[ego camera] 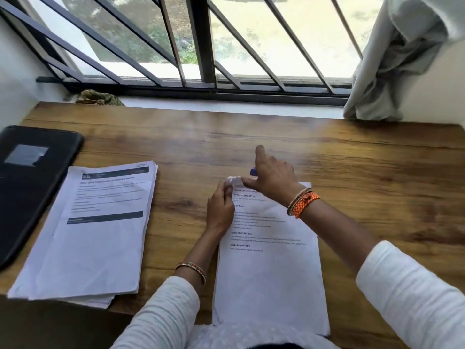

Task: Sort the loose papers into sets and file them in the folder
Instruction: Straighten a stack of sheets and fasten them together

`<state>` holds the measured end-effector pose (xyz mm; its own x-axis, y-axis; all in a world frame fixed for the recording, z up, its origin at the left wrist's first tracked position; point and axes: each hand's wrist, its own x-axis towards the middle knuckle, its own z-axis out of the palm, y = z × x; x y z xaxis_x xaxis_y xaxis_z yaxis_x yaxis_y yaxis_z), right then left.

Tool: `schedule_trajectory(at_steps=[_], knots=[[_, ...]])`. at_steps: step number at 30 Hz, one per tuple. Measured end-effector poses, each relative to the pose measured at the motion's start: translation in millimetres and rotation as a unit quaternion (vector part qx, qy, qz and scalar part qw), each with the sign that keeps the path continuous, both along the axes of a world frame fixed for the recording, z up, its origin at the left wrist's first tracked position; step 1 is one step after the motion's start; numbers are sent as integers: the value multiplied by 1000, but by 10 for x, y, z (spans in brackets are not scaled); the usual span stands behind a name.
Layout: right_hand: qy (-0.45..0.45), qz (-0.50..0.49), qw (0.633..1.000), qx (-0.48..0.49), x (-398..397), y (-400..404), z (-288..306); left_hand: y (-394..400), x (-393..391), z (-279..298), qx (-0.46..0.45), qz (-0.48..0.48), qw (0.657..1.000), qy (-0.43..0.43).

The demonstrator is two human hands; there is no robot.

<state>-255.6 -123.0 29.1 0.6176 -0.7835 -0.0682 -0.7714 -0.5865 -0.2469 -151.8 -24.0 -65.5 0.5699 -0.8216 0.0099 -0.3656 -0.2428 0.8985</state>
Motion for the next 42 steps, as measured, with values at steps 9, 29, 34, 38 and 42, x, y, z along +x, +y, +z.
schedule_trajectory(at_steps=[9, 29, 34, 38, 42], knots=[[157, 132, 955, 215, -44, -221, 287, 25, -2, -69, -66, 11, 998, -16], [168, 314, 934, 5, 267, -256, 121, 50, -37, -18, -103, 20, 994, -38], [167, 316, 932, 54, 278, -224, 92, 51, -38, -36, -108, 13, 993, -43], [168, 317, 932, 49, 334, -194, 72, 44, -44, -5, -108, 23, 992, -58], [159, 314, 936, 13, 295, -161, 47, 47, -37, 0, -101, 28, 992, -72]])
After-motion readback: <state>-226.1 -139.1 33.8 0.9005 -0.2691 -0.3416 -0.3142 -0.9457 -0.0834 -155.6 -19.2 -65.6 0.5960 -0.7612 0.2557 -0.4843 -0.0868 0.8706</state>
